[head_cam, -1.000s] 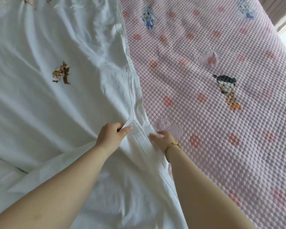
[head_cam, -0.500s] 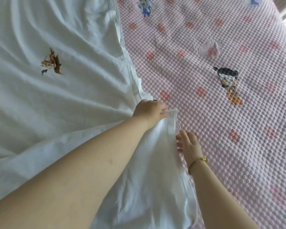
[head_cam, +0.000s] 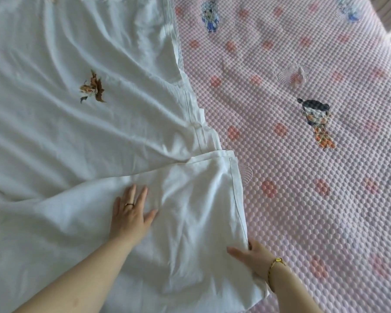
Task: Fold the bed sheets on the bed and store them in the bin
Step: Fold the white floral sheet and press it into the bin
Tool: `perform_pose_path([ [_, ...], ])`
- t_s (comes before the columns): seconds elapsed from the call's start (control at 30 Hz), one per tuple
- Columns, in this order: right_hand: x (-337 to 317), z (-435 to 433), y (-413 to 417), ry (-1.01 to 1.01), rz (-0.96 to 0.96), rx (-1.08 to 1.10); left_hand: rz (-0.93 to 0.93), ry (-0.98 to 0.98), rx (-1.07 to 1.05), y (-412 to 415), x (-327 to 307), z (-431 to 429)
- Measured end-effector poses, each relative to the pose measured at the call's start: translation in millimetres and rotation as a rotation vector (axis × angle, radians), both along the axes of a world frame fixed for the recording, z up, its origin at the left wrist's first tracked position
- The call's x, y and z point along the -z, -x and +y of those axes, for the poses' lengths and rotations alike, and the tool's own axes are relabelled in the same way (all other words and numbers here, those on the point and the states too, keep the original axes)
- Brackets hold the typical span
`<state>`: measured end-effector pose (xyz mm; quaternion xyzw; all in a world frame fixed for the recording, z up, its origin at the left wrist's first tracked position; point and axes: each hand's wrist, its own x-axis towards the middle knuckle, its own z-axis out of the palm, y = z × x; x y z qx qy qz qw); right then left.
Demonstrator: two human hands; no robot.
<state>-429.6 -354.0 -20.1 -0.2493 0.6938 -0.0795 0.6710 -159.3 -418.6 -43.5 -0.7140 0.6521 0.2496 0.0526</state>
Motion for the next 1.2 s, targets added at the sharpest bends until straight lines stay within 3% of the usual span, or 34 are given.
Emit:
perform_pose_path([
  [0.1, -4, 23, 2, -0.016, 0.065, 0.022, -0.025, -0.054, -0.020, -19, -2, 30],
  [0.17, -4, 31, 0, 0.032, 0.244, 0.091, -0.057, -0.110, 0.031, -27, -7, 37],
  [0.3, -19, 32, -29, 0.076, 0.668, -0.075, -0.068, -0.139, 0.058, -46, -26, 42],
  [0.4, -38, 30, -63, 0.268, 0.835, -0.283, -0.057, -0.078, -0.029, -63, -42, 52],
  [0.53, -50, 28, -127, 0.432, 0.811, -0.724, -0.001, -0.063, -0.138, -107, -55, 81],
  [0.67, -52, 24, -200, 0.523, 0.659, -0.953, -0.067, -0.033, -0.265, -178, -51, 107],
  [0.8, -45, -8, -284, 0.620, 0.568, -0.972, -0.057, 0.110, -0.479, -271, -25, 124],
  [0.9, -37, -58, -350, 0.727, 0.432, -0.778, -0.096, 0.154, -0.568, -341, -9, 121],
  [1.0, -23, -112, -424, 0.669, 0.334, -0.653, -0.212, 0.205, -0.578, -422, 12, 114],
  [1.2, 22, -171, -519, 0.370, 0.451, -1.055, -0.258, 0.281, -0.463, -522, 66, 97],
])
